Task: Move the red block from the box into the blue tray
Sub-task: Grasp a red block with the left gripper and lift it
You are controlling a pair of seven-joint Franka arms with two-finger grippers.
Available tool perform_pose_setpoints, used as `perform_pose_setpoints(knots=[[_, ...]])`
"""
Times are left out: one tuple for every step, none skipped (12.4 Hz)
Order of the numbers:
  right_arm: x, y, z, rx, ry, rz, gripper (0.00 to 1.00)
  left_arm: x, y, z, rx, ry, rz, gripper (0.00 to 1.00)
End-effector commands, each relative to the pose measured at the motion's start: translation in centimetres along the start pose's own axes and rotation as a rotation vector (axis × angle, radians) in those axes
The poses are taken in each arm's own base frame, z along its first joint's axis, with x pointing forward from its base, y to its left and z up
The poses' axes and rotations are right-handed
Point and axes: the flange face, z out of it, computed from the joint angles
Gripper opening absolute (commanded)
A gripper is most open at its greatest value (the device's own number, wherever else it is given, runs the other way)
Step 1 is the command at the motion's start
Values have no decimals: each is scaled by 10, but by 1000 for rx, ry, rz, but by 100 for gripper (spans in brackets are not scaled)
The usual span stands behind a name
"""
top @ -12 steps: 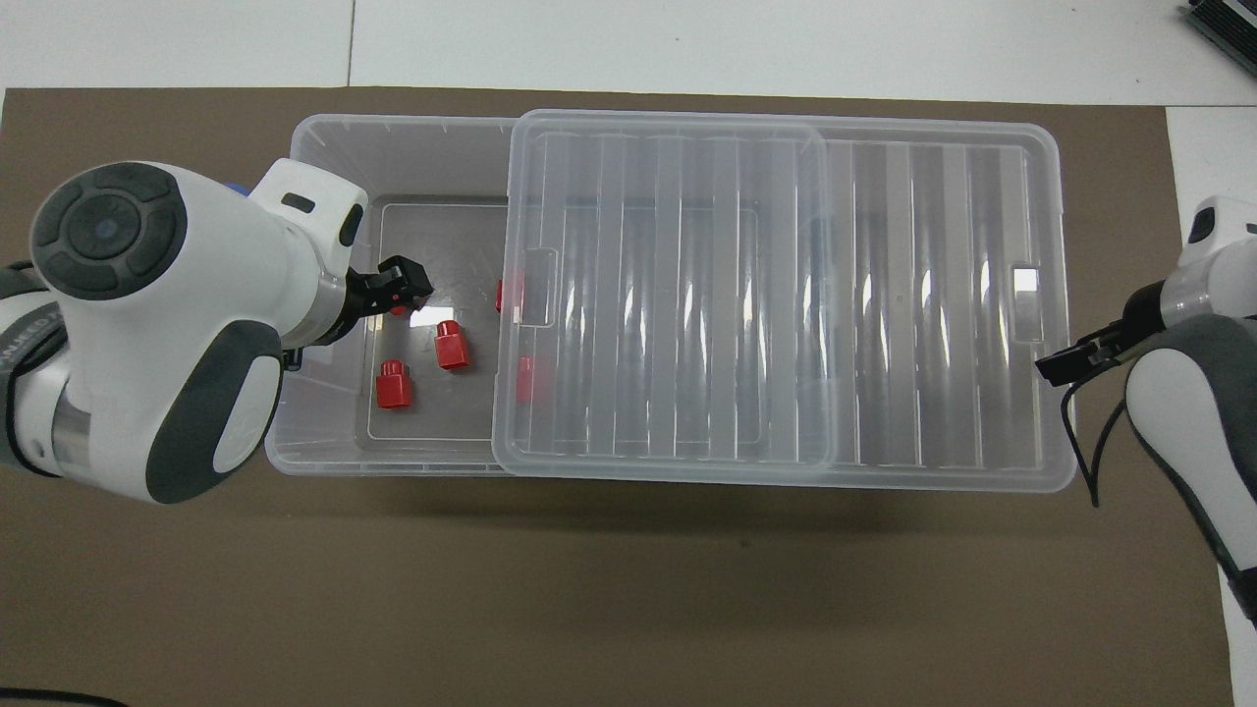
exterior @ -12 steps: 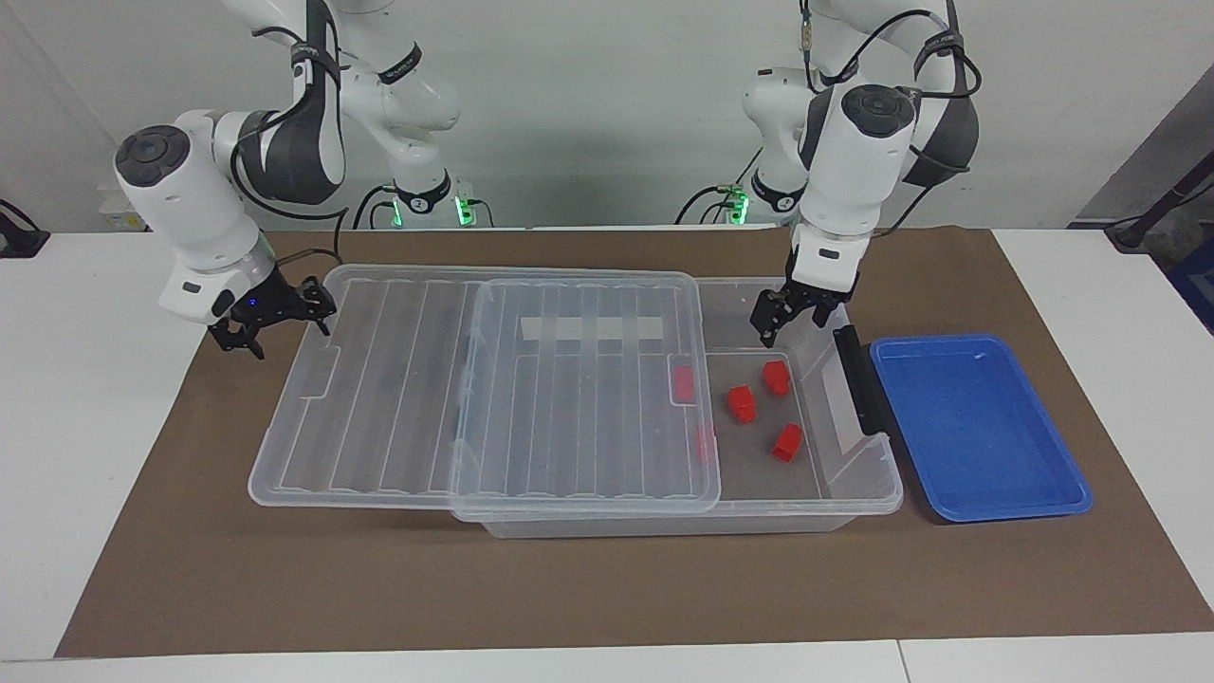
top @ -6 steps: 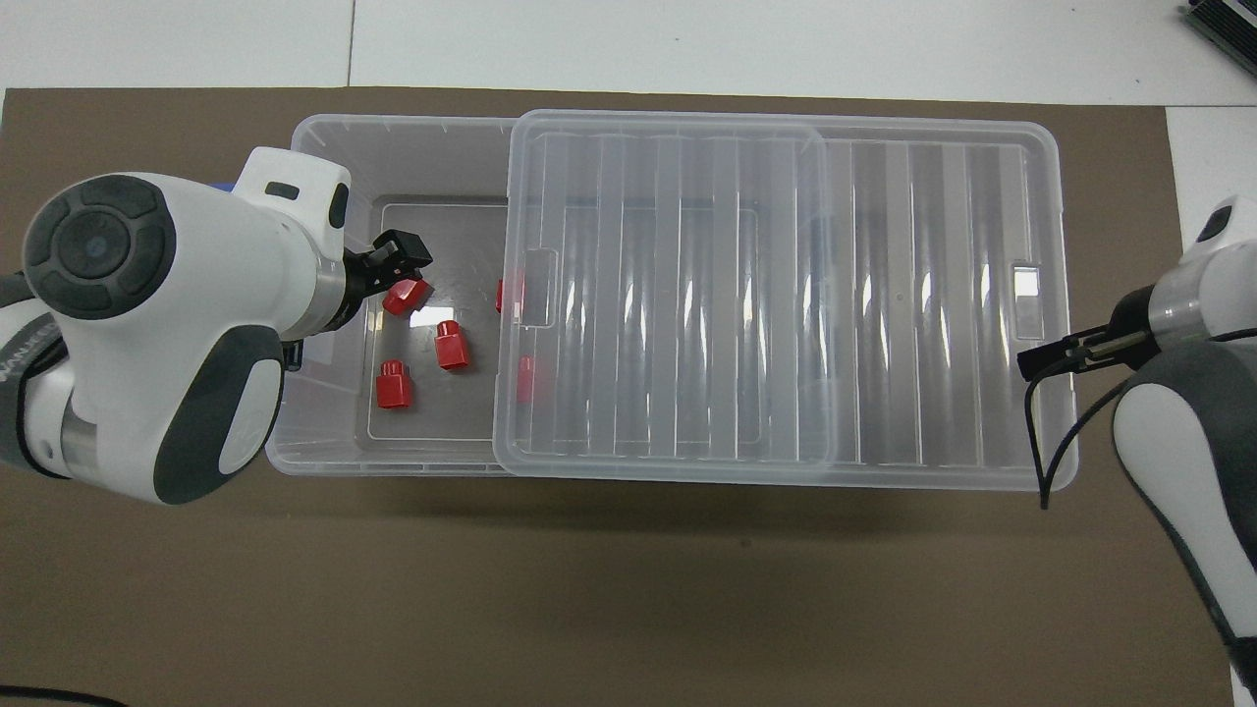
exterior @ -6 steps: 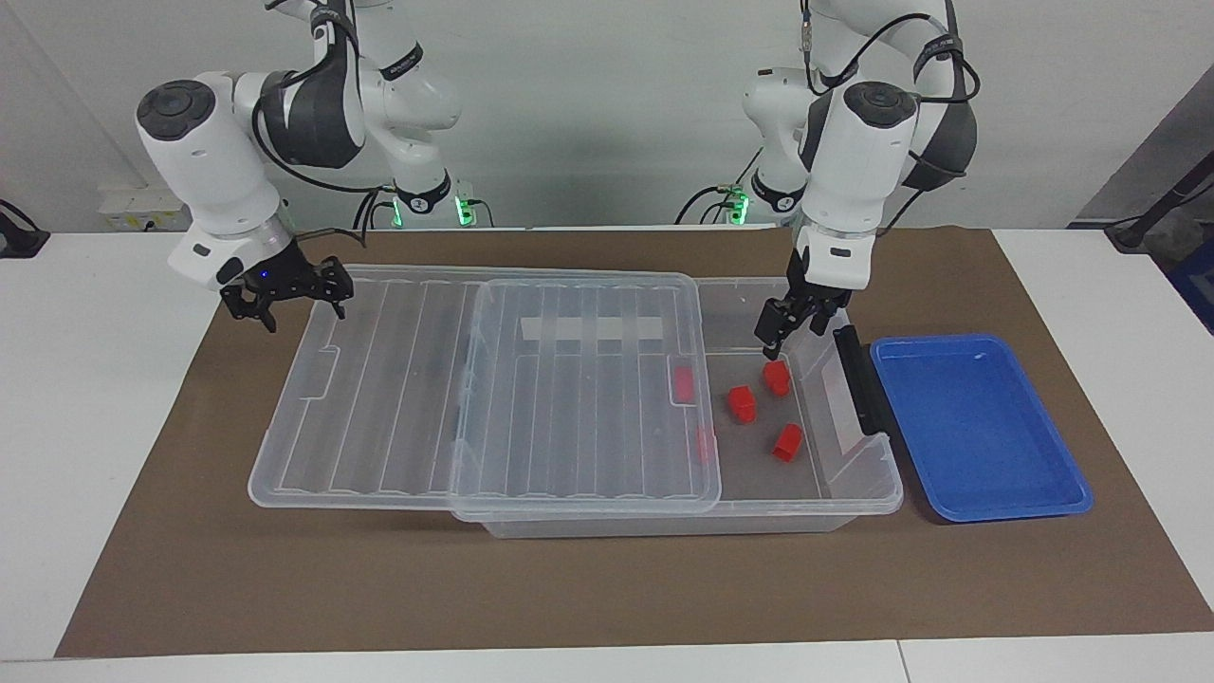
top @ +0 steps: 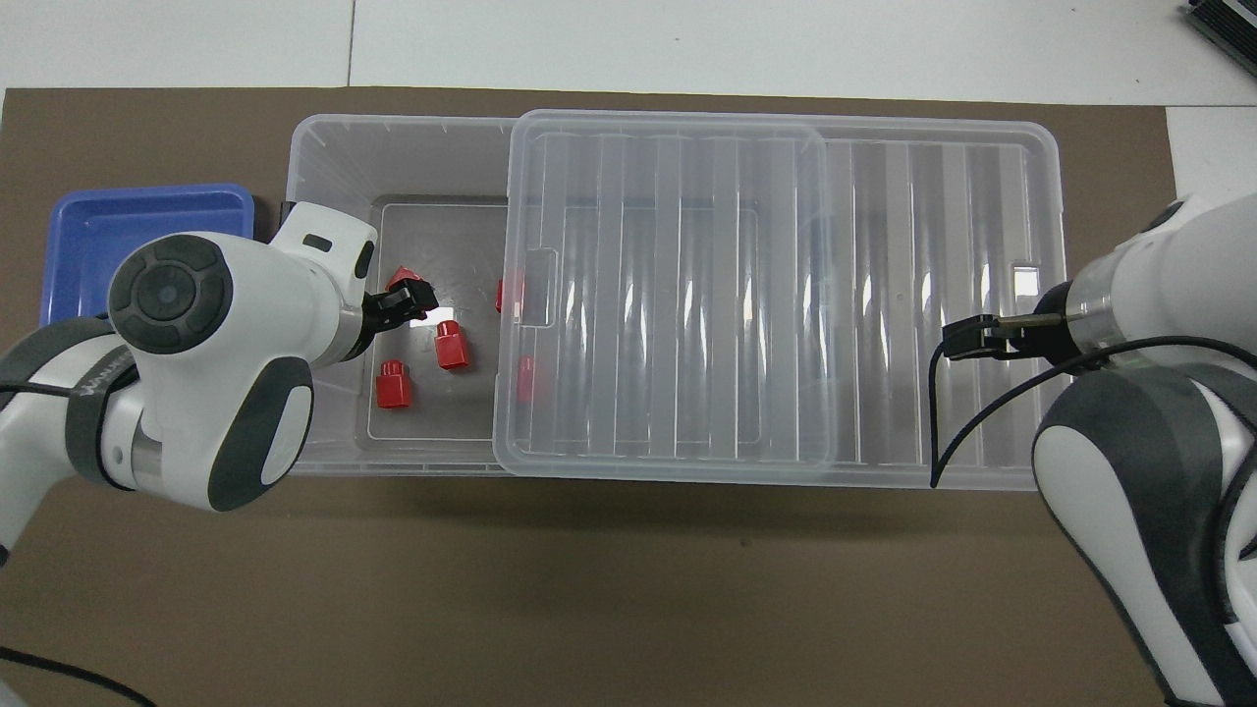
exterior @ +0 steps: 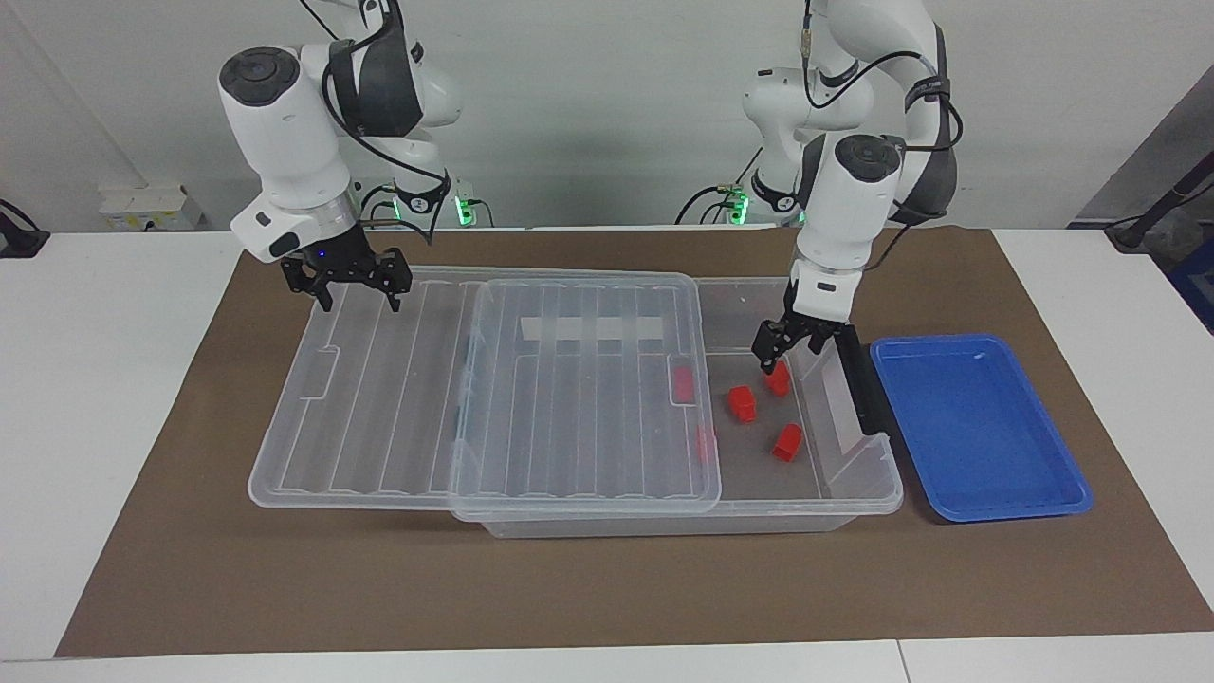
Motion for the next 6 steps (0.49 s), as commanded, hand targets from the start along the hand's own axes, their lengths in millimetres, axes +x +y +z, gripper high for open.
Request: perform_pose_setpoints(knots=[[15,-18,-39,9,2,82,99,-12,12,26,-2,-5,42,98],[18,-20,-56,14,6,126,99,-17,24,45,-7,-9,62,98],[21,-18,-69,9,9,139,99,-20,30,61,-1,-11,78,98],[23,-16,-81,10,28,141,99,-21,34,69,14,-9,99,98],[22,-11,-86,9,25,149,99,-22,34,75,24,-12,109,98],[21,-7,-92,4,15,156,99,-24,35,86,36,-19,120,98]])
